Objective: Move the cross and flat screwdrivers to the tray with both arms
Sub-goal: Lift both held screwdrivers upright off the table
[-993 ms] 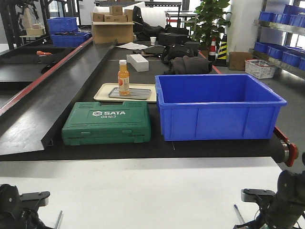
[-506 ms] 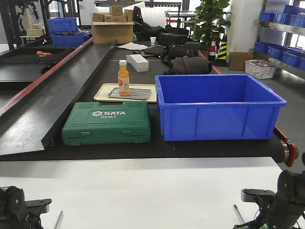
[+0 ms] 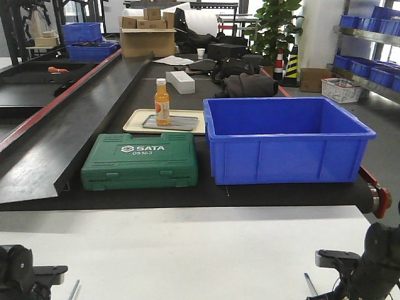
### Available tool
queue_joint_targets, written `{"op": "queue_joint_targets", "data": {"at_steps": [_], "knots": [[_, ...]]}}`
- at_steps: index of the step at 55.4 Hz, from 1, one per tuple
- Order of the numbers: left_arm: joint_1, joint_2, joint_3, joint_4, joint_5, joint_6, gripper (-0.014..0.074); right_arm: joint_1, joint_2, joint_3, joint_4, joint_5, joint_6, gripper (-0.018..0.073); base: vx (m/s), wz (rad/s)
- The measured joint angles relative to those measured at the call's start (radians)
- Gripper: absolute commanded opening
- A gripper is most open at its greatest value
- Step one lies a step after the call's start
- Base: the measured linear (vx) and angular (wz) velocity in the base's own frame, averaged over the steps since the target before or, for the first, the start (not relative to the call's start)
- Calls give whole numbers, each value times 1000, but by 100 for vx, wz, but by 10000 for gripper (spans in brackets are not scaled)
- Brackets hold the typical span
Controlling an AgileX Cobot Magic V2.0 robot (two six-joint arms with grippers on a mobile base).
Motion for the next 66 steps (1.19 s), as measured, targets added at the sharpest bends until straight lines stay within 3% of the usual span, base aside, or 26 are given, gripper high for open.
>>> {"op": "queue_joint_targets", "data": {"at_steps": [10,25,46,66], "knots": [[0,-134,23,13,10,0,-6,0,-165,7,99,15,-53,-8,0,0],[0,-508,40,9,-61,0,-6,44,-550,141,234,-57,-189,-8,0,0],[0,-1086,332,-27,-263,11,-6,56,-1097,434,266,-220,-207,-8,0,0],[0,-1523,462,-28,-231,123,-6,56,-1457,548,269,-214,-206,-8,0,0]]}}
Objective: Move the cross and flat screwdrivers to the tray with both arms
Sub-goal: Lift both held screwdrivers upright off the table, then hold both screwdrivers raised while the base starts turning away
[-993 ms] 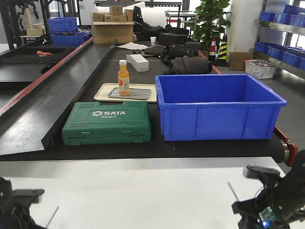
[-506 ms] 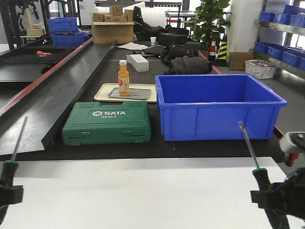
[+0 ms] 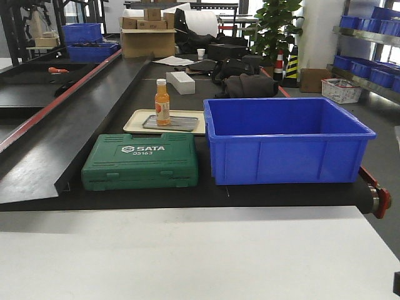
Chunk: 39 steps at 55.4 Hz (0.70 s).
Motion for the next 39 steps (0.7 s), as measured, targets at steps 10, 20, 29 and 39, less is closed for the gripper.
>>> {"op": "queue_joint_targets", "data": {"at_steps": [10,20,29,39], "knots": [[0,-36,0,0,-22,6,-6,0,-55,0,0,1,0,-8,0,0],[0,-38,0,1,32,6,-6,0,-59,0,0,22,2,-8,0,0],[0,-38,0,1,106,6,-6,0,-59,0,0,27,2,-8,0,0],[0,-38,0,1,154,6,-6,0,-59,0,0,28,2,-8,0,0]]}}
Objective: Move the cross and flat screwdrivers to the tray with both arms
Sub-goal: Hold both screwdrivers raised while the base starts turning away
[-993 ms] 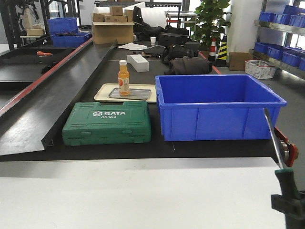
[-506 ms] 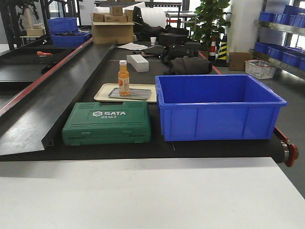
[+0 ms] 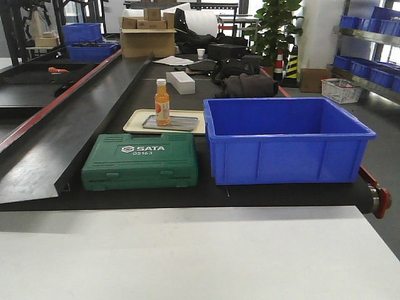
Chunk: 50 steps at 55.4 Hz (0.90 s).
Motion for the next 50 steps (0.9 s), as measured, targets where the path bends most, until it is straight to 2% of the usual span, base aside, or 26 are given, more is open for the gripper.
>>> {"op": "queue_joint_targets", "data": {"at_steps": [17,31,50], "knots": [[0,0,0,1,-9,0,-6,0,0,0,0,1,0,-8,0,0],[0,0,0,2,-145,0,-6,0,0,0,0,3,0,-8,0,0],[0,0,0,2,-149,0,-6,0,0,0,0,4,0,-8,0,0]]}}
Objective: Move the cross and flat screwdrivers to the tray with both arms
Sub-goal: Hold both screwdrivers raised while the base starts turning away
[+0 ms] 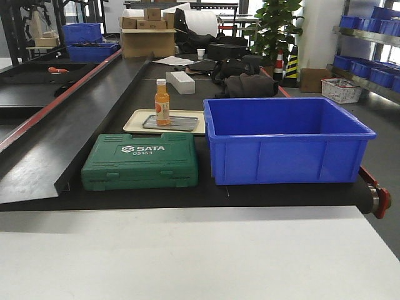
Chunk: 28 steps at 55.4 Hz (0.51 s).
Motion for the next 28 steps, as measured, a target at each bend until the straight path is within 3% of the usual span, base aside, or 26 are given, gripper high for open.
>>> {"op": "queue_joint_targets", "data": {"at_steps": [28], "knots": [[0,0,0,0,0,0,-6,0,0,0,0,0,0,-8,-4,0]]}}
